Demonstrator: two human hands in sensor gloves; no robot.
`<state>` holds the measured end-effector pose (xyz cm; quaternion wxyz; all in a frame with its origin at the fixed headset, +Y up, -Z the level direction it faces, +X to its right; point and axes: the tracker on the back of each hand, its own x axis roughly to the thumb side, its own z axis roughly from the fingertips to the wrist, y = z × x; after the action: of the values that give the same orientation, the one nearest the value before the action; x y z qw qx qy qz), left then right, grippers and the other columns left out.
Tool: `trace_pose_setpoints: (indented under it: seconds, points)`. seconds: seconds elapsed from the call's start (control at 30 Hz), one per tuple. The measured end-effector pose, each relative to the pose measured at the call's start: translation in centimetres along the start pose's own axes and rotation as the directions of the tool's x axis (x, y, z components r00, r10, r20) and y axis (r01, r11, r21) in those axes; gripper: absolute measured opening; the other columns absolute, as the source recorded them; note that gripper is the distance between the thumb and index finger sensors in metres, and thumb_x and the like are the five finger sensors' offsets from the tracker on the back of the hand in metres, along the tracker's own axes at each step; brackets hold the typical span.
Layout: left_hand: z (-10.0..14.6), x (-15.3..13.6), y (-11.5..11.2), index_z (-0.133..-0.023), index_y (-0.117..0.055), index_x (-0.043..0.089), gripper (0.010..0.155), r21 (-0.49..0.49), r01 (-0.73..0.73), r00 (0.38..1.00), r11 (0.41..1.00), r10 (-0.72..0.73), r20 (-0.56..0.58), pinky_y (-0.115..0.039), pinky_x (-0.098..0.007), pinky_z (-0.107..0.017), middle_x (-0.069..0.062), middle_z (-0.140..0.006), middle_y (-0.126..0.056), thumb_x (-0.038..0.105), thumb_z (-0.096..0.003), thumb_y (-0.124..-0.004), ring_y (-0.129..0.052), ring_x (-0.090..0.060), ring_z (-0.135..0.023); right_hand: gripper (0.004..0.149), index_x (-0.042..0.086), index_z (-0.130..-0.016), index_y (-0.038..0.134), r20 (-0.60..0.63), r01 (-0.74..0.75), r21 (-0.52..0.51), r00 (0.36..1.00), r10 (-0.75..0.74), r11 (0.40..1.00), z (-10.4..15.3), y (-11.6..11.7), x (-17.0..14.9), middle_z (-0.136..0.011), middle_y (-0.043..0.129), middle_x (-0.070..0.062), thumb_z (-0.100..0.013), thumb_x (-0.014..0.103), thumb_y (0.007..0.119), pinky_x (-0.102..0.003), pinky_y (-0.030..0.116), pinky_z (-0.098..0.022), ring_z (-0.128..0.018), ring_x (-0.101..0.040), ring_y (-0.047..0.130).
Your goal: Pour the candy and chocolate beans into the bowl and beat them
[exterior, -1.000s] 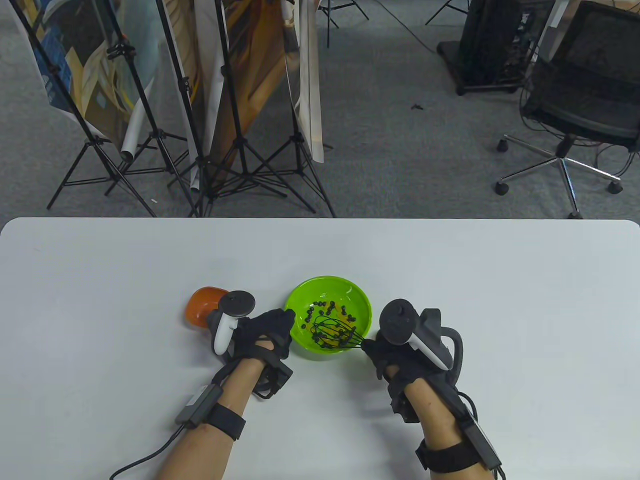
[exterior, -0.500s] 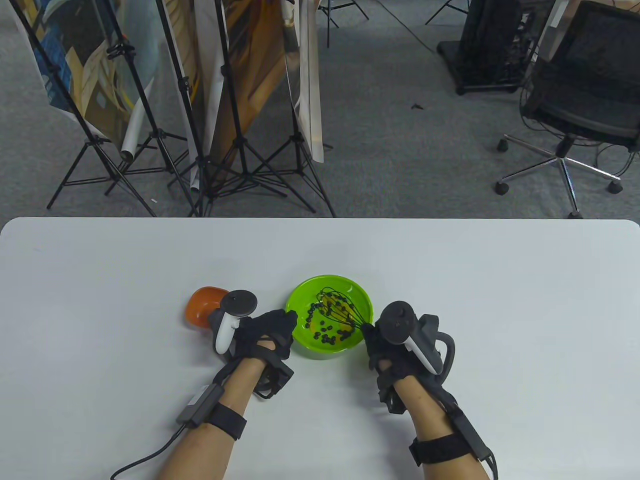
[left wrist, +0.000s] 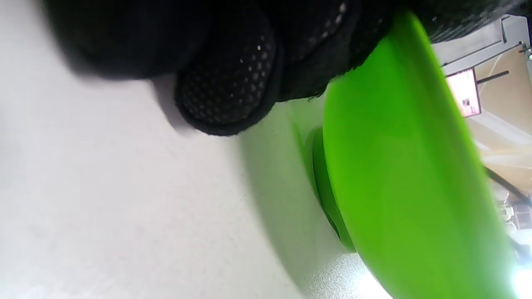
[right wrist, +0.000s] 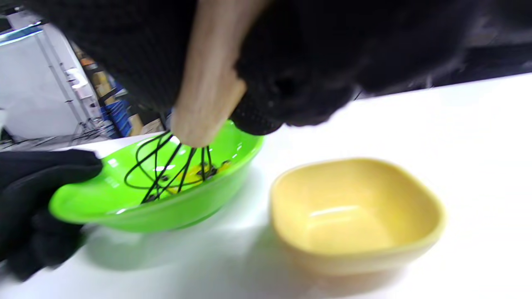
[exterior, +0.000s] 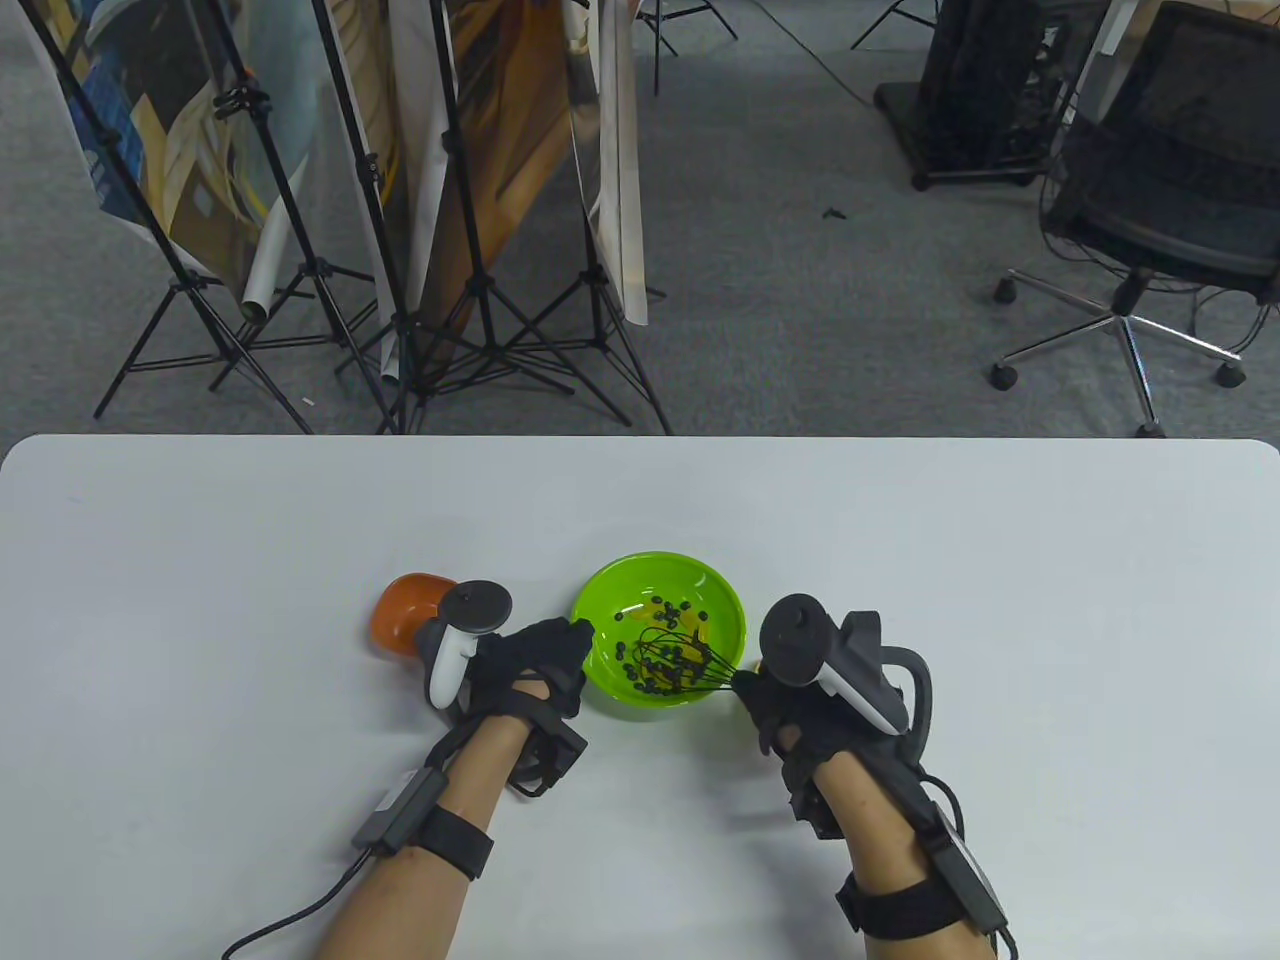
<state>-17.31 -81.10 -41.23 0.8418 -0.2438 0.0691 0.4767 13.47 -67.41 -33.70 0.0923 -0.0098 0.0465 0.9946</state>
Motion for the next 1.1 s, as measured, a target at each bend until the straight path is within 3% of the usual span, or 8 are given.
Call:
trace_pose_setpoints:
  seconds: [0.2, 0.3, 0.57, 0.83, 1.1]
  points:
    - [0.0, 0.0, 0.0, -0.065, -0.083, 0.024, 0.044, 0.000, 0.001, 1.000, 1.000, -0.001, 0.000, -0.092, -0.027, -0.025, 0.012, -0.043, -0.097, 0.062, -0.0454, -0.071, -0.105, -0.013, -0.036, 0.055, 0.005, -0.078, 0.093, -0.056, -0.005, -0.069, 0.998, 0.001, 0.998, -0.8, 0.8, -0.3, -0.038, 0.100, -0.013, -0.049, 0.050, 0.082, -0.044, 0.086, -0.002, -0.004, -0.022, 0.093]
    - [0.0, 0.0, 0.1, -0.065, -0.084, 0.024, 0.044, -0.003, 0.000, 1.000, 1.000, 0.000, 0.003, -0.092, -0.028, -0.025, 0.011, -0.043, -0.097, 0.062, -0.0455, -0.071, -0.105, -0.013, -0.036, 0.057, 0.004, -0.077, 0.091, -0.074, 0.036, -0.057, 0.996, -0.040, 0.998, -1.6, 2.2, -0.3, -0.038, 0.099, -0.012, -0.049, 0.051, 0.079, -0.043, 0.086, -0.002, -0.004, -0.021, 0.092]
    - [-0.1, -0.1, 0.1, -0.066, -0.083, 0.025, 0.044, -0.004, -0.008, 1.000, 1.000, 0.008, -0.001, -0.092, -0.027, -0.025, 0.012, -0.044, -0.097, 0.062, -0.0456, -0.070, -0.105, -0.013, -0.036, 0.057, 0.004, -0.079, 0.089, 0.035, 0.118, -0.020, 0.993, -0.117, 0.993, -1.8, 4.3, 1.5, -0.039, 0.099, -0.011, -0.049, 0.051, 0.075, -0.043, 0.086, -0.002, -0.005, -0.020, 0.093]
    - [-0.1, -0.2, 0.1, -0.066, -0.083, 0.025, 0.045, -0.001, -0.020, 1.000, 1.000, 0.020, -0.005, -0.092, -0.027, -0.026, 0.012, -0.044, -0.097, 0.062, -0.0456, -0.069, -0.105, -0.012, -0.037, 0.054, 0.008, -0.076, 0.096, 0.104, 0.041, 0.008, 0.994, -0.042, 0.999, -0.3, 1.8, 1.7, -0.037, 0.102, -0.012, -0.047, 0.052, 0.085, -0.044, 0.087, -0.003, -0.005, -0.023, 0.094]
    - [-0.2, -0.2, 0.1, -0.066, -0.083, 0.024, 0.044, -0.004, -0.013, 1.000, 1.000, 0.013, 0.000, -0.092, -0.028, -0.026, 0.011, -0.044, -0.097, 0.061, -0.0455, -0.071, -0.105, -0.013, -0.037, 0.052, 0.008, -0.075, 0.097, 0.000, -0.025, -0.071, 1.000, 0.025, 0.997, 0.1, 0.2, 0.7, -0.039, 0.102, -0.014, -0.046, 0.050, 0.090, -0.046, 0.087, -0.004, -0.006, -0.025, 0.094]
